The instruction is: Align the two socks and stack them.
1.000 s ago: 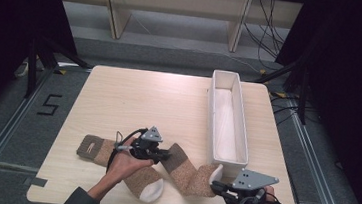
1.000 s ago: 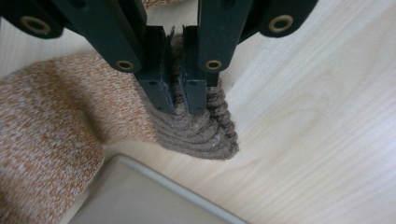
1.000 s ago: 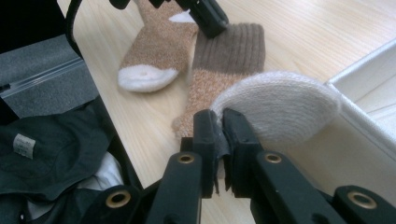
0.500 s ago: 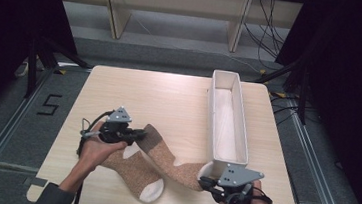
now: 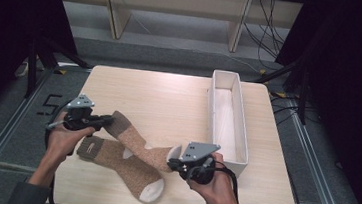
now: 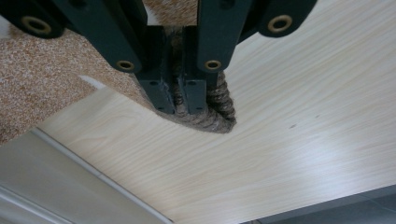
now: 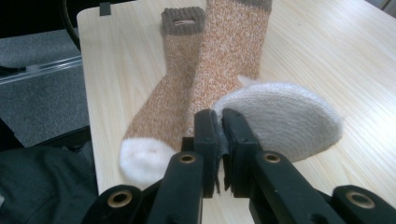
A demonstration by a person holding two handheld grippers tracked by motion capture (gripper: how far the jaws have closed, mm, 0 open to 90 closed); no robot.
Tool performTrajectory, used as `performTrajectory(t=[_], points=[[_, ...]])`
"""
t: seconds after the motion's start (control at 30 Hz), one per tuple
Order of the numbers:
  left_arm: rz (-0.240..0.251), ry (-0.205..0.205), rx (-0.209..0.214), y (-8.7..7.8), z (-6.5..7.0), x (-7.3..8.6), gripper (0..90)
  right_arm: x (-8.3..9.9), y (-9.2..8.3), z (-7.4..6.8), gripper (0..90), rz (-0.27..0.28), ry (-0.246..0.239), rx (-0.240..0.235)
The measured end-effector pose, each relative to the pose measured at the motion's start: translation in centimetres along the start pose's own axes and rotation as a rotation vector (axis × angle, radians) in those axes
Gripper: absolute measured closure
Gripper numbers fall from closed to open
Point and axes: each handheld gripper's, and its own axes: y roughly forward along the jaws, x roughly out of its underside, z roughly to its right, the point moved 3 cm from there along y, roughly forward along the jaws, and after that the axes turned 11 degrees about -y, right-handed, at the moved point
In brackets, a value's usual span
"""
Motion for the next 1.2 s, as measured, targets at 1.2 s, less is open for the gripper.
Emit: performTrajectory(t=[1.2], points=[[-0.106,-0.146,-0.077,-1.6,-6.2,8.1,82.9,1.1,6.6,-4.3,83.6,-0.113,-0.018,-0.166]])
